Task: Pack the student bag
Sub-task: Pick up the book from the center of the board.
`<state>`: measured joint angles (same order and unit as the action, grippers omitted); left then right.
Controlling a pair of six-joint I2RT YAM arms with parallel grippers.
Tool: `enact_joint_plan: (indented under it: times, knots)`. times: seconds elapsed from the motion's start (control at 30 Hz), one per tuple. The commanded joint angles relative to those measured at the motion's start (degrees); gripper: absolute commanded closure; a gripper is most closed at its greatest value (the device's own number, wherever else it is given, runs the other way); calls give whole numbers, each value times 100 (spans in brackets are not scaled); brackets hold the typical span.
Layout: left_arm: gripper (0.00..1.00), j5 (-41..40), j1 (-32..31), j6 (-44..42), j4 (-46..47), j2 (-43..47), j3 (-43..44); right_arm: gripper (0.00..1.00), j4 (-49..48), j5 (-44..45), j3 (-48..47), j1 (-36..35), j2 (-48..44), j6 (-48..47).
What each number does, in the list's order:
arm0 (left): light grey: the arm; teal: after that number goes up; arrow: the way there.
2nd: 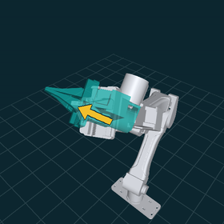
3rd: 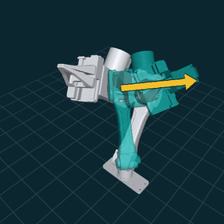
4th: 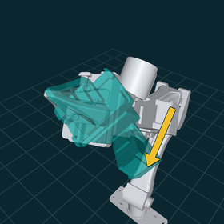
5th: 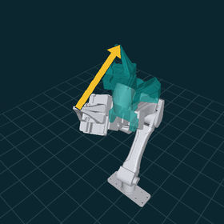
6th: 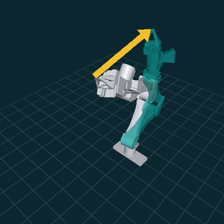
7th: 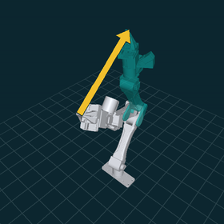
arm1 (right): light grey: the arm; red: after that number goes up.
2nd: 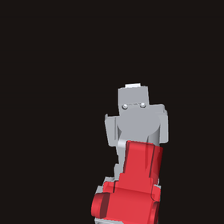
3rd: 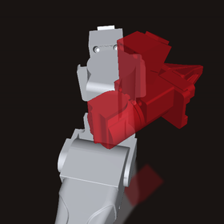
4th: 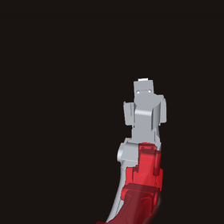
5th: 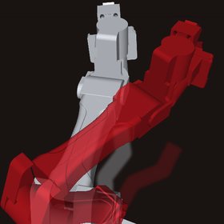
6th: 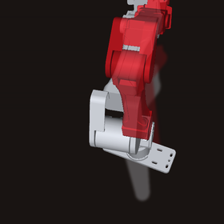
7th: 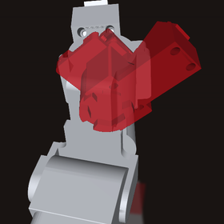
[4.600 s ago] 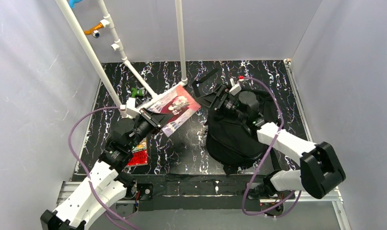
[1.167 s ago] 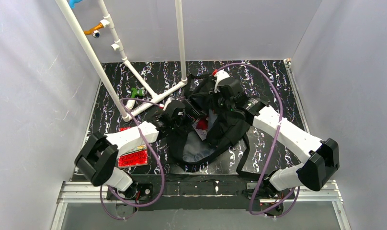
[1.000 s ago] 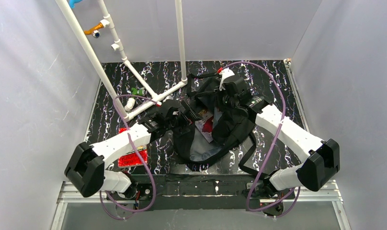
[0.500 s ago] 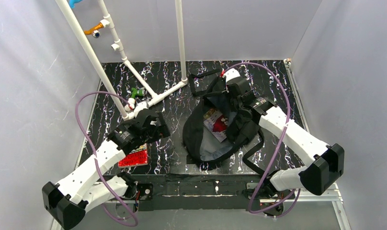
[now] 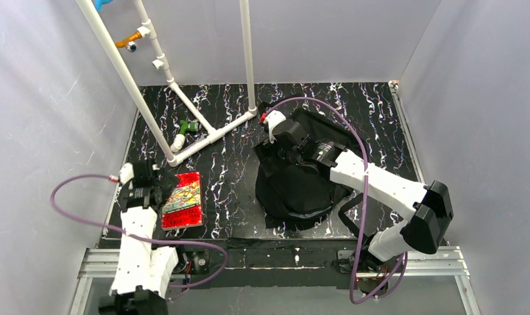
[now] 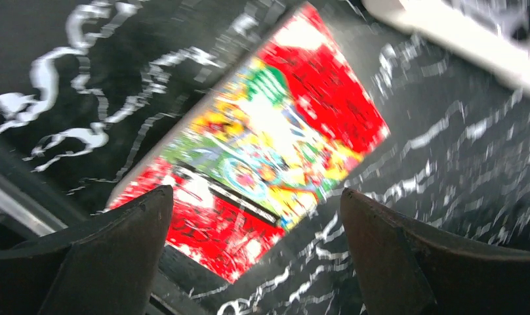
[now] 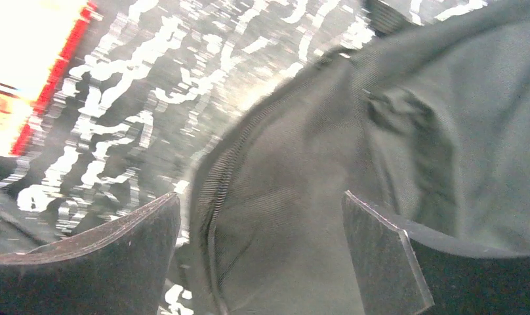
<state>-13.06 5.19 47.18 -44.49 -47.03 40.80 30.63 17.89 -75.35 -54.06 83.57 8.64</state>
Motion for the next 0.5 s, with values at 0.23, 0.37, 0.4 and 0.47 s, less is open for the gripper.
enact_joint_plan:
  times: [0.23, 0.37, 0.4, 0.47]
  knots:
    - [2, -344, 1230, -237, 1870, -83, -1098, 2, -1578, -2070, 367, -239, 100, 912]
    - [2, -246, 1296, 9, 1988, -907, -1214, 2, -1565, -2084, 480, -262, 69, 895]
    - [2, -102, 1330, 125, 1924, -1069, -1211, 2, -1561, -2075, 498, -263, 64, 894]
    - [2, 378, 1352, 455, 1821, -1256, -1265, 2, -1571, -2058, 539, -263, 97, 863]
